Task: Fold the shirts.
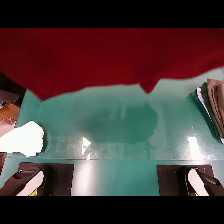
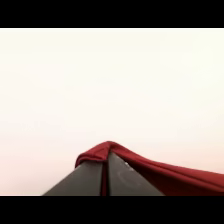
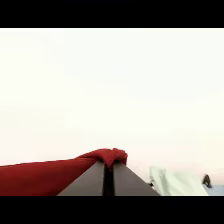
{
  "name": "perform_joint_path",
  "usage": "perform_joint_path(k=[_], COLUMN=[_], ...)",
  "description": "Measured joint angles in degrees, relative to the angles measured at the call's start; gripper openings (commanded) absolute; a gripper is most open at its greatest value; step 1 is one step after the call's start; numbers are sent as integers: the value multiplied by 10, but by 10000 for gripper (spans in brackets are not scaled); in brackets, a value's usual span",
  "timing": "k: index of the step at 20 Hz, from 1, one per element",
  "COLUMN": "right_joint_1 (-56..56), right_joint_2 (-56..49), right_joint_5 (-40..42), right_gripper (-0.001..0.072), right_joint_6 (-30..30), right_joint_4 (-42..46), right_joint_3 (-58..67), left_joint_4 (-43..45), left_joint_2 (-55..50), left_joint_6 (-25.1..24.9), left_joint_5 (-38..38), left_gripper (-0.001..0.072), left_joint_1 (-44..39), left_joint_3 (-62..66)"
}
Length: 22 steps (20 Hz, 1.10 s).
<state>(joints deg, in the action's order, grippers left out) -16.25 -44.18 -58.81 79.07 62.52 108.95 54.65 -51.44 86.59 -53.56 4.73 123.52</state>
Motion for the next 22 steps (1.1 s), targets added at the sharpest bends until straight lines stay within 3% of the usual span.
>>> perform_joint_path(k=[7, 14, 17, 22], right_joint_1=[7, 83, 106, 118], right_joint_2=[-97, -368, -476, -568], right_joint_5=[-127, -298, -297, -183], right_gripper=[14, 14, 14, 14], right_joint_6=[66, 90, 93, 94], right_joint_4=[37, 42, 40, 37], right_joint_3=[6, 6, 6, 7], left_joint_4=[-1, 11, 7, -67], left_joint_2=[-21, -240, -351, -450], left_joint_6=[1, 4, -1, -74], left_joint_5=[-48, -174, -167, -61], left_gripper=[23, 23, 23, 23], left_joint_1=[0, 0, 0, 0], left_joint_3=[-120, -252, -266, -271])
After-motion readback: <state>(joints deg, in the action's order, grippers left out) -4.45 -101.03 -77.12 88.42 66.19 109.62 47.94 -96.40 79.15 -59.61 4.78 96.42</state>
